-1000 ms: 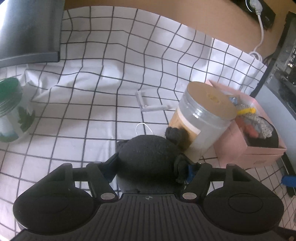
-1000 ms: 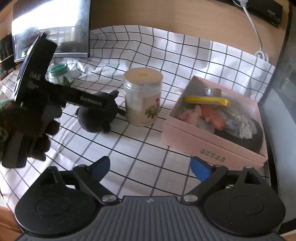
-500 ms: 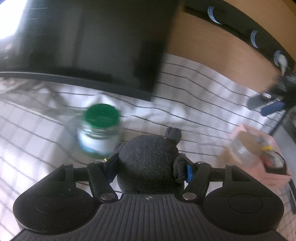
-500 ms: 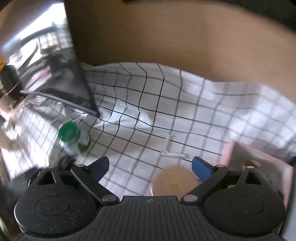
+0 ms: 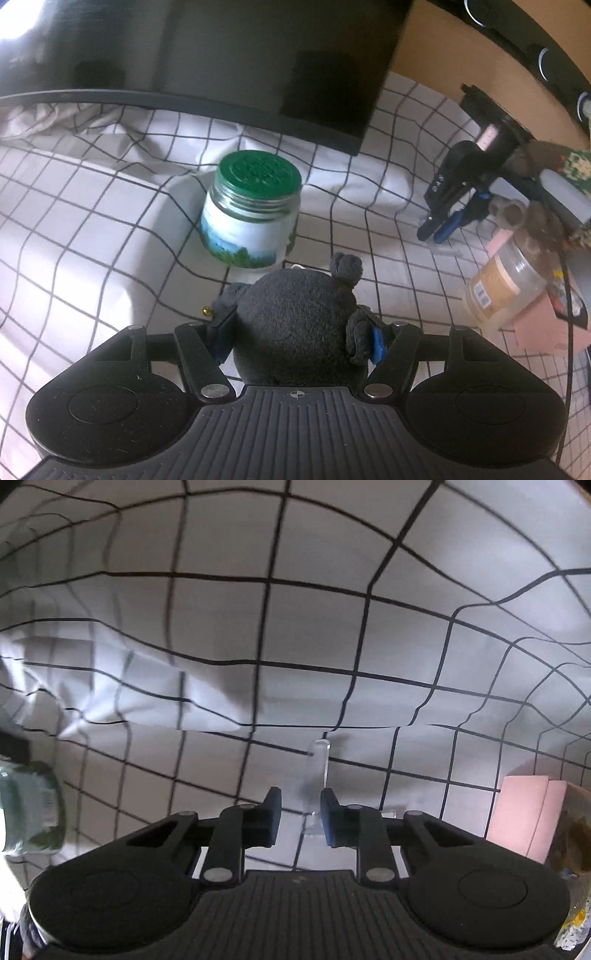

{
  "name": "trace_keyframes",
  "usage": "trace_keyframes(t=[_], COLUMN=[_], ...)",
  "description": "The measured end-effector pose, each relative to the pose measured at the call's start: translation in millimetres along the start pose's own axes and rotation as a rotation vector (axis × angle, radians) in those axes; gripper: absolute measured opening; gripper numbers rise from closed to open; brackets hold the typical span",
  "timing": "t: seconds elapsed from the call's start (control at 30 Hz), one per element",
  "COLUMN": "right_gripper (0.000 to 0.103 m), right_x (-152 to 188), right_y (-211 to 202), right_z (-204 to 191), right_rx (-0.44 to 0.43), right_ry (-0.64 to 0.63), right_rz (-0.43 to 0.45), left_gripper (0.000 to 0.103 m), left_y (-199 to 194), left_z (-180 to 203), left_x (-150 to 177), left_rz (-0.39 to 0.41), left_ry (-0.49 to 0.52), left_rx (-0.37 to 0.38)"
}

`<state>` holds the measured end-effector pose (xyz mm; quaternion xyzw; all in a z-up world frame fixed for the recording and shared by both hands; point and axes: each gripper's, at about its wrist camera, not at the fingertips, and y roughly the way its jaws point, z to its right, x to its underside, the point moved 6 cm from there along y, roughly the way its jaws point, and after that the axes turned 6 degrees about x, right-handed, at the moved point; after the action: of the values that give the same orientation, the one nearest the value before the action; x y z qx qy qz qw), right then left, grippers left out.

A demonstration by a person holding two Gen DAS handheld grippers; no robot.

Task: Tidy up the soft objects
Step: 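Grasp the clear acrylic stand with the right tool while the left tool holds the plush, then lower the plush toy and acrylic stand into the pink box and open both tools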

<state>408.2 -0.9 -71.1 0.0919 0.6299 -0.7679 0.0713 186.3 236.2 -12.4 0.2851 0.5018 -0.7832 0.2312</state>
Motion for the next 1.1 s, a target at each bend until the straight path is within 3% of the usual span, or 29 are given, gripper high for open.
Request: trace_keyframes(t=[0.1,0.27,0.53,0.73,0.9,1.1], right_gripper=[0.013,0.012,0.012,0.012,0.012,0.012], right_x=[-1.5,1.4,32.8,56.7,75.6,102.0], right_y=[3.6,-2.0,-76.2,-155.5,-212.3,-264.8], right_z=[1.2,2.5,-24.8,-34.8,-23.2,5.9], right_rx=[0.004,-0.002,-0.121,-0.188,-0.221,-0.265], right_ry=[0.004,-0.005,-0.080,-0.164,-0.165,-0.138], right_rz=[0.009,0.040,0.149,0.292,0.419,0.534], left_gripper=[0.072,0.072,0.072,0.072,0.072,0.072], left_y=[1.5,1.6,-2.0,-21.3,-31.4,-36.6], left_z=[1.3,1.9,10.0,30.1,46.8,72.2], left_x=[-0.2,-1.5,-12.9,-54.8,-100.0,-139.1], left_rz=[-0.005,-0.012,0.000,0.094,0.160,0.185], left_ry=[0.009,0.025,0.059,0.138,0.205,0.261], left_rx=[-0.003,-0.010,-0.020,-0.023,-0.030,-0.024])
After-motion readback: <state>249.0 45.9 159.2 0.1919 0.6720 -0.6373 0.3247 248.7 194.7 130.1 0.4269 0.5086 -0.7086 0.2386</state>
